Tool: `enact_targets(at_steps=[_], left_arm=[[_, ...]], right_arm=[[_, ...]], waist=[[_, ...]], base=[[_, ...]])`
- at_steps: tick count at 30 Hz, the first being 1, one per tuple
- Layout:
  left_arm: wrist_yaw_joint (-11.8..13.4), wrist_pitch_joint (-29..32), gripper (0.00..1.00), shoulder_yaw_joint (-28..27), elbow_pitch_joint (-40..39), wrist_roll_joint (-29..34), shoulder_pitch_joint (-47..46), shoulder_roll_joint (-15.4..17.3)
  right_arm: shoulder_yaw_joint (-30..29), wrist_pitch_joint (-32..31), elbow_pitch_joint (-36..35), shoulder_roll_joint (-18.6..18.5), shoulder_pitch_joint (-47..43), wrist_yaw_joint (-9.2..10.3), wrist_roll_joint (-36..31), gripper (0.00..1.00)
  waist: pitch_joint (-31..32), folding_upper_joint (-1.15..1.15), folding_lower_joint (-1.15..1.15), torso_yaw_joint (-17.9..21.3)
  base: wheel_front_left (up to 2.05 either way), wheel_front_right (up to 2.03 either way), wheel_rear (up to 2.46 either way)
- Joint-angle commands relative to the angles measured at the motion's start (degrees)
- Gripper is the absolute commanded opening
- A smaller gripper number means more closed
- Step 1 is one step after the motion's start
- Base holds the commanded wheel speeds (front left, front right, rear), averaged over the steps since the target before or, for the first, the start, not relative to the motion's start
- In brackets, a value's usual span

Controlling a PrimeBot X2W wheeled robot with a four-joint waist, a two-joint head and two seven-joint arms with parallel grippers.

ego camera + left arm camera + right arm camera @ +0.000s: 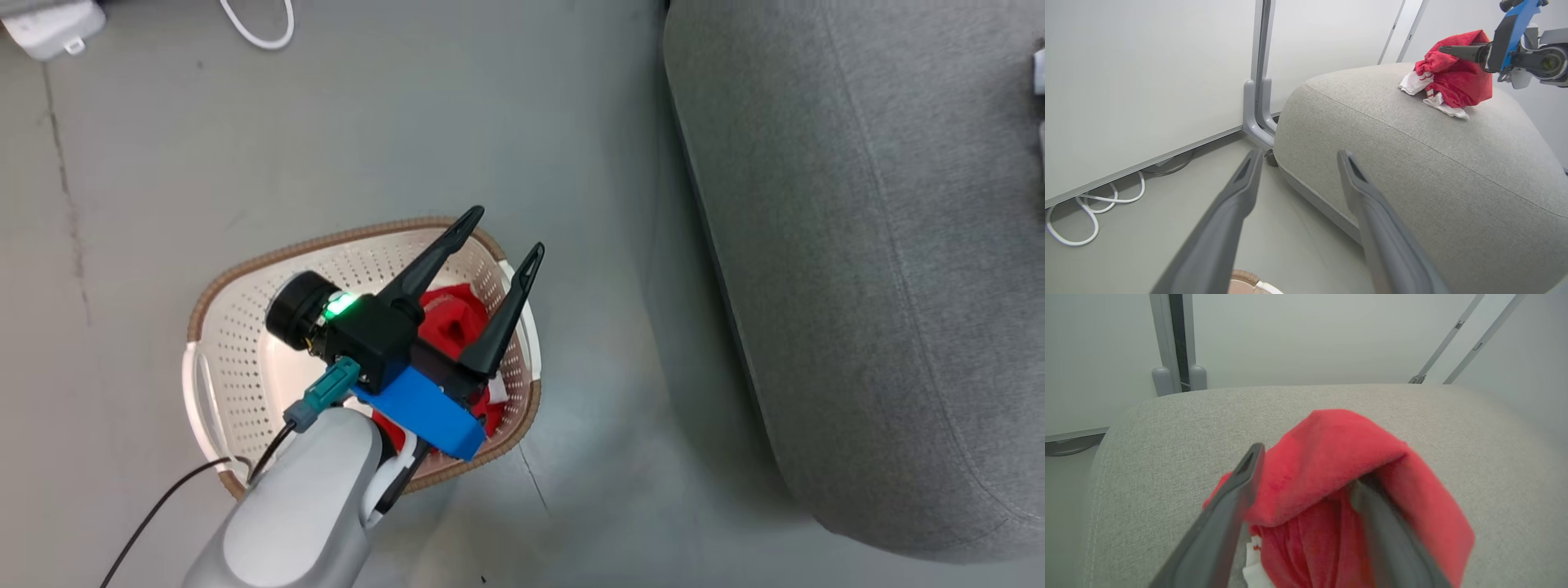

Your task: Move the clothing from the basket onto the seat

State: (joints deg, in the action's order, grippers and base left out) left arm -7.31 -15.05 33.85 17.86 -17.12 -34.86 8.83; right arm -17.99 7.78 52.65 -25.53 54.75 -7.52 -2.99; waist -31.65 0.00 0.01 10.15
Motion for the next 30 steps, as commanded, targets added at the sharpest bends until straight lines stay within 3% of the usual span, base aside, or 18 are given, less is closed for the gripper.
enact_targets(at_steps=[1, 10, 16, 24, 30], left_arm=[[-0.2, -0.2, 1.0, -0.31, 0.2, -0.41, 1.3, -0.22], [-0.21, -0.2, 1.0, -4.07, 1.42, -1.57, 7.85, -1.96], [-0.2, -0.2, 1.0, -8.72, 1.99, -1.58, 15.1, -3.29], [0.3, -0.2, 1.0, -15.69, 2.09, -0.29, 24.14, -4.23], [0.63, -0.2, 1.0, -21.23, 0.56, 0.83, 28.86, -4.28]], right_arm=[[0.58, 0.48, 0.19, 0.53, -1.32, 0.06, -0.57, 1.0], [5.25, 2.77, -1.26, 2.53, -8.09, 0.06, -0.48, 1.0], [10.41, 3.59, -6.89, 5.86, -17.15, 0.06, 0.7, 1.0], [13.04, 0.36, -23.89, 9.16, -33.43, 0.06, 2.75, 1.0], [13.88, -4.97, -40.18, 13.1, -45.6, 0.06, 2.63, 1.0]], waist=[[2.48, 0.0, -0.01, 0.07], [12.38, 0.0, -0.01, -0.63], [21.34, 0.0, -0.01, -2.03], [30.46, 0.0, -0.01, -5.5], [32.63, 0.0, -0.01, -7.52]], base=[[0.0, 0.0, 0.0], [0.0, 0.0, 0.0], [0.0, 0.0, 0.0], [0.0, 0.0, 0.0], [0.0, 0.0, 0.0]])
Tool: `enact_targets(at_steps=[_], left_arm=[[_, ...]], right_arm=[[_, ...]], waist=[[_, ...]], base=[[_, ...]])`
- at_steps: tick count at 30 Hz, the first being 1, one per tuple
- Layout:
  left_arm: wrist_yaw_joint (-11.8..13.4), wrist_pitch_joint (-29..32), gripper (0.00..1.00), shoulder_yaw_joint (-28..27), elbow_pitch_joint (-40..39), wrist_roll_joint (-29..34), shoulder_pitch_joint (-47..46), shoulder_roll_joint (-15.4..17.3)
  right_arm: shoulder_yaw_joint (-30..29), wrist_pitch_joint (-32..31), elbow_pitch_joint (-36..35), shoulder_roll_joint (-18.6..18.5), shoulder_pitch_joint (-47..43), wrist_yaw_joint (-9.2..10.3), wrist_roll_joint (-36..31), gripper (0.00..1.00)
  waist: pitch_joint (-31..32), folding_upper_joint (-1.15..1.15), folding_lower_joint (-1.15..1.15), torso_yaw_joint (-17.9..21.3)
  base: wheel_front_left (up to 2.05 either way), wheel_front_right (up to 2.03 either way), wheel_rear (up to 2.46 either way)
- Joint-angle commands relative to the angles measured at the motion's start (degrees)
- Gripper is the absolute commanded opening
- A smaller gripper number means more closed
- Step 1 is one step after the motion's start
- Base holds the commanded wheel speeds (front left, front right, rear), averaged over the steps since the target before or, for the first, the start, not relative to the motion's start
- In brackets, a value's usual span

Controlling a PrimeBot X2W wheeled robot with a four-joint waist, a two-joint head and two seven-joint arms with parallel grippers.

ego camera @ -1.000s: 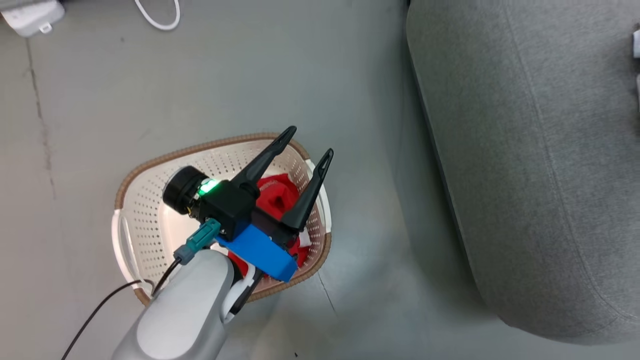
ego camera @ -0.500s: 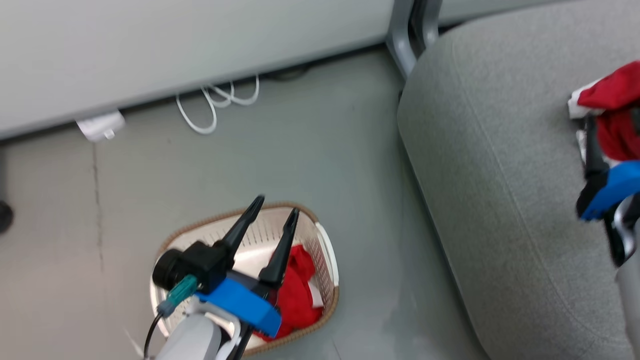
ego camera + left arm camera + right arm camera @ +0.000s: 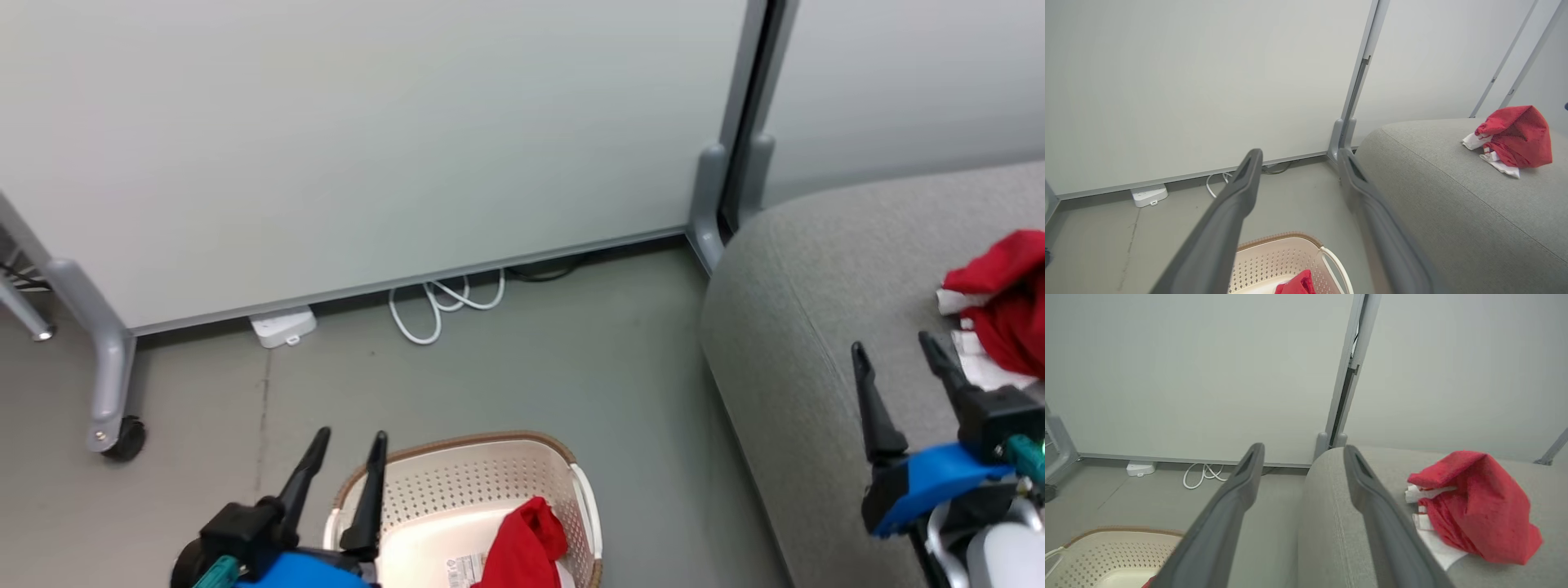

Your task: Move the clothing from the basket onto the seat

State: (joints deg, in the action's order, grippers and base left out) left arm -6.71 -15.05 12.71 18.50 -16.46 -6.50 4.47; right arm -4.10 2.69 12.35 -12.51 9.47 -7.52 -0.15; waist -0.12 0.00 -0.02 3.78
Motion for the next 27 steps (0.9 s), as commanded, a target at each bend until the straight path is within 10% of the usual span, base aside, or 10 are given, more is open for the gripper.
enact_targets(at_steps=[1, 11, 27], left_arm=[[0.12, -0.2, 1.0, -1.01, -0.39, 0.46, 1.1, 0.05], [0.16, -0.2, 1.0, -7.61, -2.68, 1.81, 4.65, -0.58], [-0.5, -0.2, 1.0, -7.96, -1.88, 3.11, 5.11, -1.18]], right_arm=[[0.3, -0.64, -2.14, 0.99, -2.25, 0.06, -0.43, 1.0], [2.9, -4.87, -14.6, 5.47, -12.86, 0.06, -0.93, 1.0], [4.36, -5.41, -15.93, 7.24, -14.61, 0.06, -0.29, 1.0]], waist=[[1.25, 0.0, 0.02, -1.4], [1.92, 0.0, 0.02, -3.4], [1.66, 0.0, 0.02, -4.47]], base=[[0.0, 0.0, 0.0], [0.0, 0.0, 0.0], [0.0, 0.0, 0.0]])
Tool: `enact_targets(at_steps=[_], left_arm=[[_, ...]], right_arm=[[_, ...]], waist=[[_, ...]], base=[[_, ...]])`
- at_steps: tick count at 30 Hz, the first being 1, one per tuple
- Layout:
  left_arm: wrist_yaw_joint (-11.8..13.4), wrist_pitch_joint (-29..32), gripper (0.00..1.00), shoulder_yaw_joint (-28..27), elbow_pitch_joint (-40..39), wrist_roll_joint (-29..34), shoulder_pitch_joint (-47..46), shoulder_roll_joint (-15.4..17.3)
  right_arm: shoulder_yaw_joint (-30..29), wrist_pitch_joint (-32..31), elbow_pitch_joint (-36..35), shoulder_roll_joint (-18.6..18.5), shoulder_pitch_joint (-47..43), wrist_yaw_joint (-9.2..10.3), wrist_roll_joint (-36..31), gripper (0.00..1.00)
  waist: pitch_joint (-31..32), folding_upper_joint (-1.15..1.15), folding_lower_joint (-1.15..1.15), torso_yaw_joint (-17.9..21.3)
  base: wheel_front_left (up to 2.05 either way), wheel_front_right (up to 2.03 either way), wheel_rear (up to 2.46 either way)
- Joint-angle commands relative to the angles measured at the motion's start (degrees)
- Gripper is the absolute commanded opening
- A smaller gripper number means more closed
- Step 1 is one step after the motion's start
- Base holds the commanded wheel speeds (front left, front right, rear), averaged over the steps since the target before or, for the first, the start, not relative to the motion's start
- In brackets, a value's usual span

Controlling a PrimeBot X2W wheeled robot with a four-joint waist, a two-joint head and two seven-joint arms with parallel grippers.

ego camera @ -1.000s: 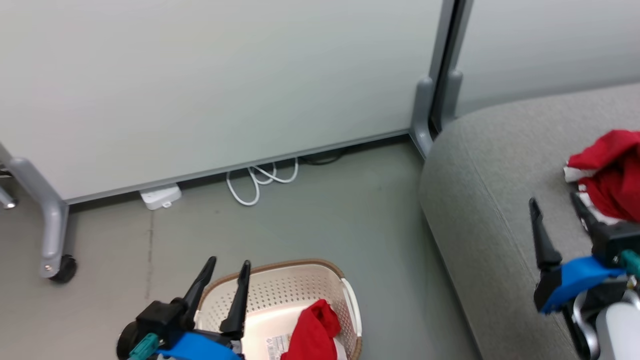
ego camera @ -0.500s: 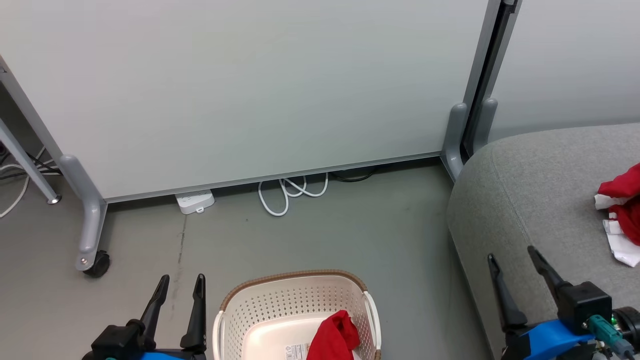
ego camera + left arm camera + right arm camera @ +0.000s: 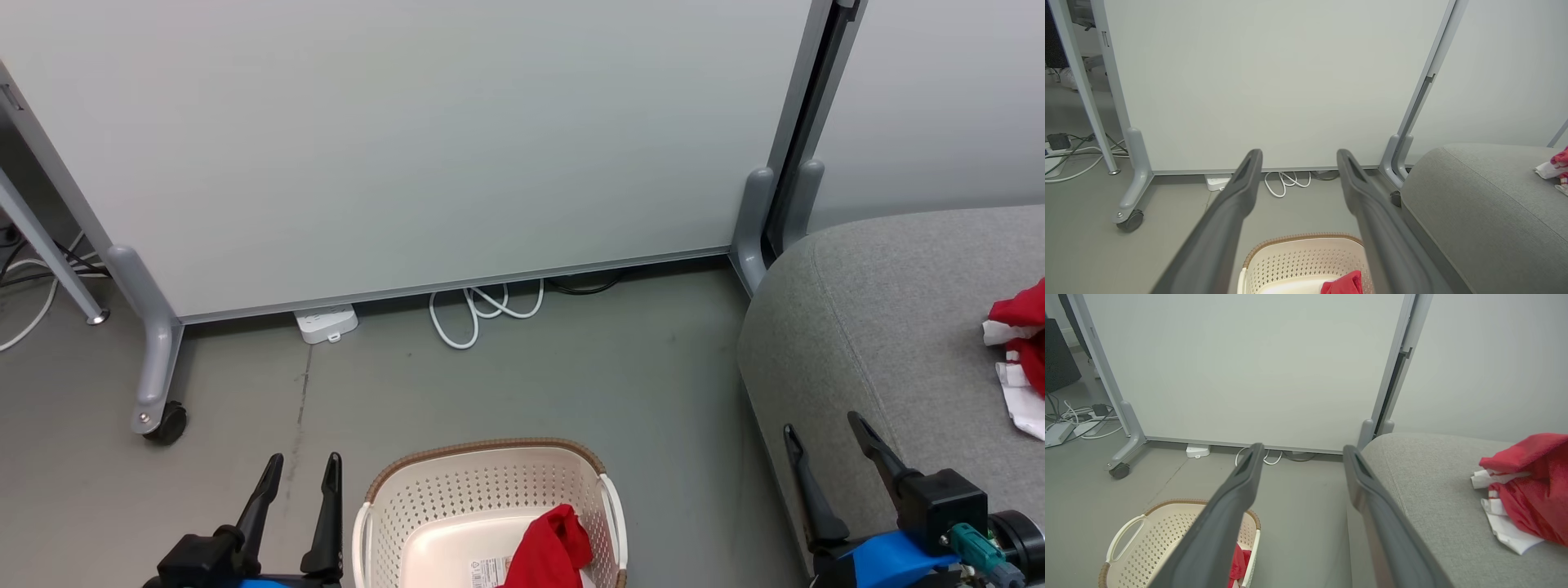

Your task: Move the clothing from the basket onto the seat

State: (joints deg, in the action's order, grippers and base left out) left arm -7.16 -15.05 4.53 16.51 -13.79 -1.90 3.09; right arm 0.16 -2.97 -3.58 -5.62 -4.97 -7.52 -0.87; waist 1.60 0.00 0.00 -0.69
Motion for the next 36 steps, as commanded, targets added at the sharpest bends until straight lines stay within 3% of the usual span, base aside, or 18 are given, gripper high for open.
enact_targets(at_steps=[1, 10, 20, 36], left_arm=[[-0.08, -0.2, 1.0, 0.29, 0.07, 0.35, 0.45, 0.17], [-0.3, -0.2, 1.0, 2.2, 1.0, 0.57, -1.79, 0.0], [-0.34, -0.2, 1.0, 4.45, 4.7, 1.2, -10.18, 0.66], [-0.35, 3.26, 1.0, 16.89, 27.69, -3.84, -34.43, 6.3]], right_arm=[[0.07, 0.27, -0.04, 0.38, -0.12, 0.06, 0.41, 1.0], [-0.05, 0.48, -1.59, 0.14, 2.46, 0.06, 0.29, 1.0], [4.29, 2.32, -3.44, -1.26, 13.65, 0.06, 0.25, 1.0], [9.82, 9.93, 0.59, 1.53, 27.45, 0.06, 2.04, 1.0]], waist=[[-0.18, 0.0, 0.0, 0.01], [-5.22, 0.0, 0.0, 1.68], [-22.07, 0.0, 0.0, 8.86], [-43.81, 0.0, 0.0, 20.42]], base=[[0.0, 0.0, 0.0], [0.0, 0.0, 0.0], [0.0, 0.0, 0.0], [0.0, 0.0, 0.0]])
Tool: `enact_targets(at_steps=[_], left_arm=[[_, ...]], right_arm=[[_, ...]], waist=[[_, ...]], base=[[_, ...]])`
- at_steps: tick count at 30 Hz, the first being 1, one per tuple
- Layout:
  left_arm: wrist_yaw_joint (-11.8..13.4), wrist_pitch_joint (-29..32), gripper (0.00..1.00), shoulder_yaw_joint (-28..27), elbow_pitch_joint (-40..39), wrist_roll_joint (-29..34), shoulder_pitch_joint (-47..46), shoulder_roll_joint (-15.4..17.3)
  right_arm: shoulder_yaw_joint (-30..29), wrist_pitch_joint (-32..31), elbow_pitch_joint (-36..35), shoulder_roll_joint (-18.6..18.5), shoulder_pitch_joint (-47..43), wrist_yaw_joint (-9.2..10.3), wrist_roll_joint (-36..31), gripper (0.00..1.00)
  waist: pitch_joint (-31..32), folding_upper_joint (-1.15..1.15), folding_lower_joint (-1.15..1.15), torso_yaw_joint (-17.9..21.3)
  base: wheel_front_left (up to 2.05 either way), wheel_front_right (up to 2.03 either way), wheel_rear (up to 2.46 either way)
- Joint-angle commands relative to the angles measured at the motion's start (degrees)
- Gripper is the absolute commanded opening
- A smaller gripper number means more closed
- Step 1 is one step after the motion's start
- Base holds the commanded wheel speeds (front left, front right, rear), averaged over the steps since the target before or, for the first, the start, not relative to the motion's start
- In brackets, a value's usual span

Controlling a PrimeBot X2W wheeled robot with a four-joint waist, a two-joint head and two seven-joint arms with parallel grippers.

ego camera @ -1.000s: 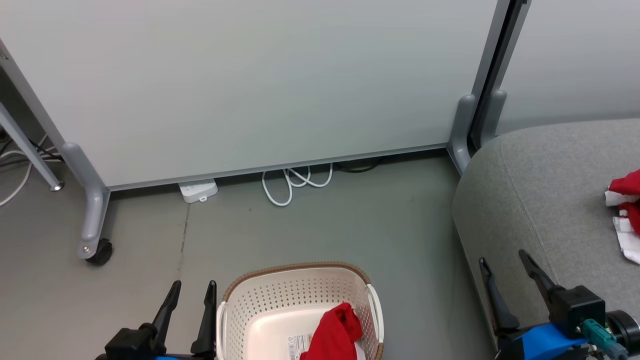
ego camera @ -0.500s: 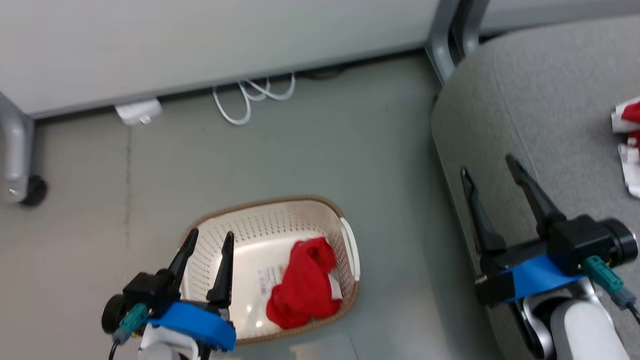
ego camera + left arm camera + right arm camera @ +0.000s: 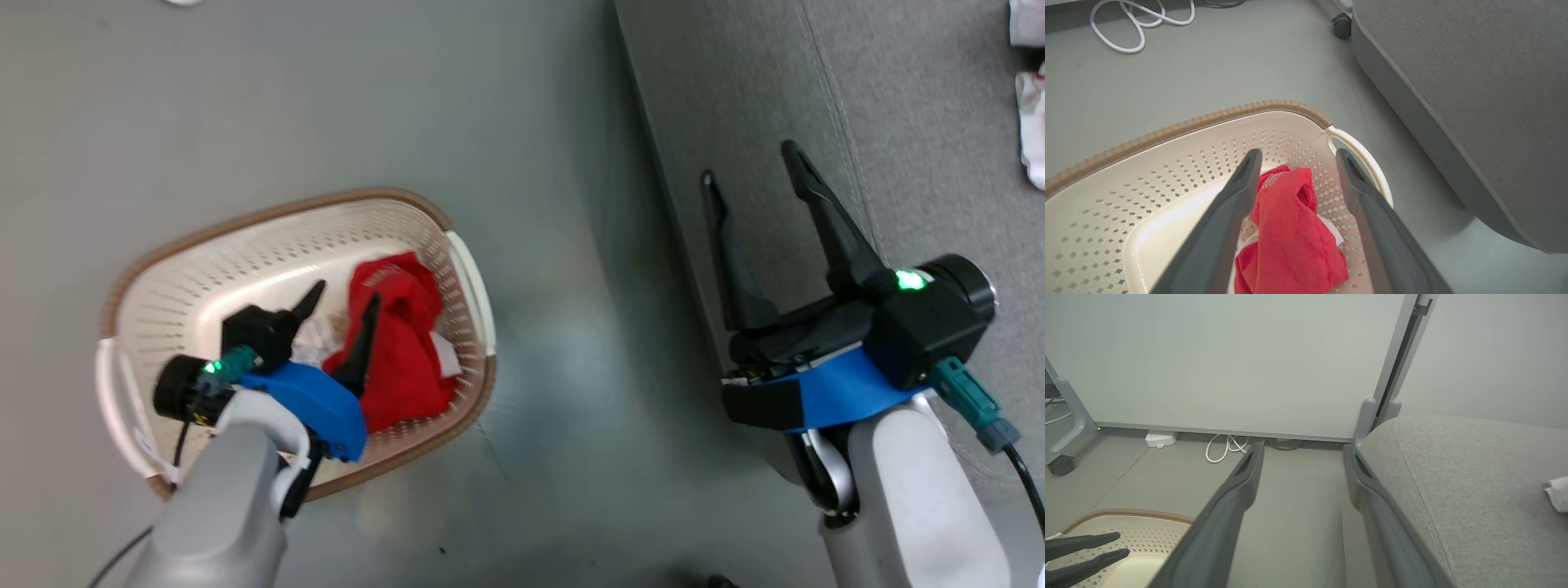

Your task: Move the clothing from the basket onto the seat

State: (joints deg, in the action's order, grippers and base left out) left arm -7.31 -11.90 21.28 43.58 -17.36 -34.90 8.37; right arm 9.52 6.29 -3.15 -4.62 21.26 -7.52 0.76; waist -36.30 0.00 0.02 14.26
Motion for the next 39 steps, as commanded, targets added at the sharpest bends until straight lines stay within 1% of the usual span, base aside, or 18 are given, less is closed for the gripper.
enact_targets(at_steps=[1, 2, 3, 8, 12, 14, 18, 21, 22, 23, 29, 35, 37, 39], left_arm=[[-0.2, 0.43, 1.0, 0.51, 1.99, -0.41, -2.66, 1.45], [-0.2, 0.43, 1.0, 0.51, 1.99, -0.41, -2.66, 1.45], [-0.2, 0.93, 1.0, 0.76, 4.39, -0.75, -4.81, 2.22], [0.49, 2.09, 1.0, -0.6, 10.35, -1.7, -8.41, 4.24], [0.72, 3.1, 1.0, -0.96, 13.39, -2.03, -9.87, 5.19], [1.45, 4.33, 1.0, -0.54, 15.5, -1.71, -10.5, 5.35], [4.4, 6.17, 1.0, -1.01, 19.32, -1.87, -12.31, 5.32], [5.38, 7.36, 1.0, -0.97, 21.7, -2.17, -13.14, 4.98], [5.48, 7.66, 0.56, -0.9, 22.28, -2.22, -13.51, 4.83], [5.47, 7.55, 0.0, -0.78, 22.57, -2.14, -13.83, 4.75], [4.15, 6.95, 0.0, -0.37, 24.44, -2.72, -14.92, 4.42], [4.07, 5.51, 0.0, -0.34, 25.65, -3.29, -15.64, 4.34], [4.63, 4.42, 0.0, -0.8, 25.8, -3.79, -15.57, 4.39], [4.25, 3.39, 0.0, -0.49, 25.89, -3.87, -15.22, 3.35]], right_arm=[[0.8, 1.2, 0.55, 0.75, 1.76, 0.06, 0.48, 1.0], [0.8, 1.2, 0.55, 0.75, 1.76, 0.06, 0.48, 1.0], [1.78, 2.18, 1.39, 1.17, 2.85, 0.06, 0.9, 1.0], [3.79, 4.38, 3.76, 1.75, 4.85, 0.06, 2.74, 1.0], [4.49, 5.43, 4.82, 1.82, 5.58, 0.06, 3.57, 1.0], [4.53, 6.02, 5.07, 1.84, 5.53, 0.06, 4.14, 1.0], [4.15, 6.21, 5.21, 1.84, 3.9, 0.06, 4.46, 1.0], [3.92, 6.37, 5.1, 1.83, 3.14, 0.06, 4.6, 1.0], [3.89, 6.42, 5.11, 1.82, 3.14, 0.06, 4.7, 1.0], [3.87, 6.45, 5.13, 1.83, 3.11, 0.06, 4.87, 1.0], [4.97, 6.71, 5.74, 1.83, 4.45, 0.06, 5.57, 1.0], [5.95, 6.9, 6.8, 1.83, 5.68, 0.06, 5.98, 1.0], [6.24, 7.03, 7.34, 1.83, 6.14, 0.06, 6.12, 1.0], [5.78, 7.14, 8.26, 1.79, 5.68, 0.06, 5.54, 1.0]], waist=[[-6.84, 0.0, -0.02, 6.24], [-6.84, 0.0, -0.02, 6.24], [-8.63, 0.0, -0.02, 7.77], [-11.68, 0.0, -0.02, 11.09], [-12.88, 0.0, -0.02, 12.36], [-13.3, 0.0, -0.02, 12.3], [-14.03, 0.0, -0.02, 11.92], [-14.34, 0.0, -0.02, 11.73], [-14.38, 0.0, -0.02, 11.7], [-14.41, 0.0, -0.02, 11.67], [-14.3, 0.0, -0.02, 11.63], [-13.92, 0.0, -0.02, 11.67], [-13.52, 0.0, -0.02, 11.67], [-12.25, 0.0, -0.02, 10.77]], base=[[0.0, 0.0, 0.0], [0.0, 0.0, 0.0], [0.0, 0.0, 0.0], [0.0, 0.0, 0.0], [0.0, 0.0, 0.0], [0.0, 0.0, 0.0], [0.0, 0.0, 0.0], [0.0, 0.0, 0.0], [0.0, 0.0, 0.0], [0.0, 0.0, 0.0], [0.0, 0.0, 0.0], [0.0, 0.0, 0.0], [0.0, 0.0, 0.0], [0.0, 0.0, 0.0]])
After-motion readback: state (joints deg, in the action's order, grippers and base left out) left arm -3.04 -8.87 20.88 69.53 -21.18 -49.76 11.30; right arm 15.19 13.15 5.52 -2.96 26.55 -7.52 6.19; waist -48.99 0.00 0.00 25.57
